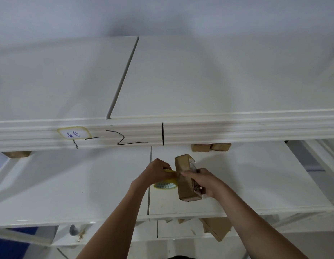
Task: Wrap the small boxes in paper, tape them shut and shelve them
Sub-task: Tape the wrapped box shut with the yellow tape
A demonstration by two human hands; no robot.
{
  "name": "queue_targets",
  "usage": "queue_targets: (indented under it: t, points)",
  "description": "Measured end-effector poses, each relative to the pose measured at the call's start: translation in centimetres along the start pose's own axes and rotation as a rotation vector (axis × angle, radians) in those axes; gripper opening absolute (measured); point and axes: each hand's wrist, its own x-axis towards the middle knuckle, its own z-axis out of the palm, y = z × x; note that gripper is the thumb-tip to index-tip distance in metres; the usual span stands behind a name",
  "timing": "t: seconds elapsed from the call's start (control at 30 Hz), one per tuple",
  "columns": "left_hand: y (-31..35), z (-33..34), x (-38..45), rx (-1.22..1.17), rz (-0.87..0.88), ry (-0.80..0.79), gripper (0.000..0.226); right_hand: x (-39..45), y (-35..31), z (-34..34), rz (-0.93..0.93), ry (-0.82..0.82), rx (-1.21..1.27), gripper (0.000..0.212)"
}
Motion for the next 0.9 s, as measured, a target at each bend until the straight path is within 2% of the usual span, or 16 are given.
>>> queue_targets:
  t: [0.1, 0.17, 0.27, 0.43, 0.57, 0.73, 0.9]
  points:
    - [-0.6, -0.9, -0.5, -0.224, -0.047, -0.040, 0.023, 0.0, 0.3, -0.3, -0.024, 0.005, 0.065, 0.083]
    - [-1.0, -1.8, -0.8, -0.272, -0.067, -0.078, 0.020, -0.2, 0.5, -0.6, -0.035, 0.007, 0.095, 0.068]
    - [-1.4, -2.7, -0.8, -0.238, -0.058, -0.117, 0.023, -0.3, 0.5, -0.7, -0.043, -0.013, 0.120, 0.058]
    - [-1.9, -3.3, -0.2, -0.171, -0.083, -0.089, 0.031, -0.6, 0.0, -0.4, -0.069, -0.020, 0.143, 0.053]
    - [-3.0, -2.8, -0.1, 0.063, -0.121, 0.046, 0.039, -1.2, -0.5, -0.7, -0.122, -0.062, 0.162, 0.044]
    - [-3.1, -2.0, -0.4, 0.036, -0.145, 0.018, 0.043, -1.5, -0.6, -0.6, -0.158, -0.137, 0.211, 0.042]
    - [-1.8, -1.7, 0.0, 0.032, -0.149, -0.034, 0.050, -1.2, -0.4, 0.1, -0.141, -0.212, 0.325, 0.057]
